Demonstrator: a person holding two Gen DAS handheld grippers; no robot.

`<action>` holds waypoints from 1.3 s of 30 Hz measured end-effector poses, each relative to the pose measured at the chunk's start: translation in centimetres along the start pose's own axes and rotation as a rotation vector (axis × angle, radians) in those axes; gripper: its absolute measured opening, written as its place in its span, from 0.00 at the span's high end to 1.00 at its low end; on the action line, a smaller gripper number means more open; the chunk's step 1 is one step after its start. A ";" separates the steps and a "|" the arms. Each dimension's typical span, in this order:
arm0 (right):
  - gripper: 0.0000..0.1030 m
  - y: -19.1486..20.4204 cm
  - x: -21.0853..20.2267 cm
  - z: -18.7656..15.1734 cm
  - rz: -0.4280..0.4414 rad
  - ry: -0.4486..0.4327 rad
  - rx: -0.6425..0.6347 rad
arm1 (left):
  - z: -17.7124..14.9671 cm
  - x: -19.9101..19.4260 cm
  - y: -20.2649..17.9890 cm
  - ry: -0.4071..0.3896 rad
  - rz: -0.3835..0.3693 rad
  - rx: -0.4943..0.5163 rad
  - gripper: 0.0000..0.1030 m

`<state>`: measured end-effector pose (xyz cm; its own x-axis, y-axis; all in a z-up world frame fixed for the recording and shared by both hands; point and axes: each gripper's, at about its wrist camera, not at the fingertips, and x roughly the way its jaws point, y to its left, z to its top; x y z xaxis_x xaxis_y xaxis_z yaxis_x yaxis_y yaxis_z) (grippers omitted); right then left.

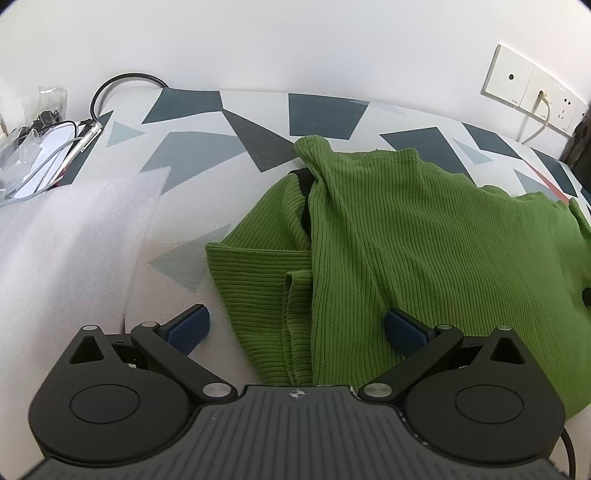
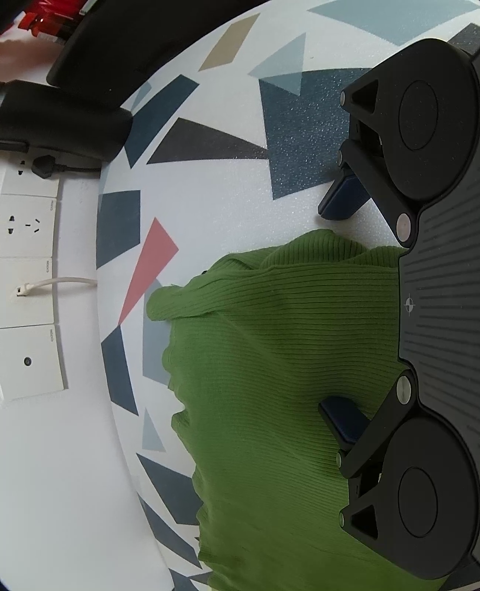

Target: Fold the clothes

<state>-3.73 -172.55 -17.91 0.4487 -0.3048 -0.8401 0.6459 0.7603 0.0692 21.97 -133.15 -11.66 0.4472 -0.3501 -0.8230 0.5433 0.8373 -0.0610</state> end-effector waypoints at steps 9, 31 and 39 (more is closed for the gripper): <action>0.01 -0.2 0.0 0.2 0.023 0.009 -0.034 | 0.4 0.3 -0.2 0.031 0.008 0.003 0.00; 0.01 -0.2 0.4 1.0 0.033 0.050 -0.061 | 0.3 0.3 -0.3 0.013 0.005 0.015 0.00; 0.01 -0.3 0.2 0.4 0.041 0.012 -0.066 | 0.7 0.4 -0.1 0.034 -0.006 0.027 0.00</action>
<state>-3.62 -173.07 -17.90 0.4662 -0.2663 -0.8436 0.5850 0.8081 0.0683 22.56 -133.69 -11.55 0.4197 -0.3399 -0.8416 0.5650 0.8235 -0.0508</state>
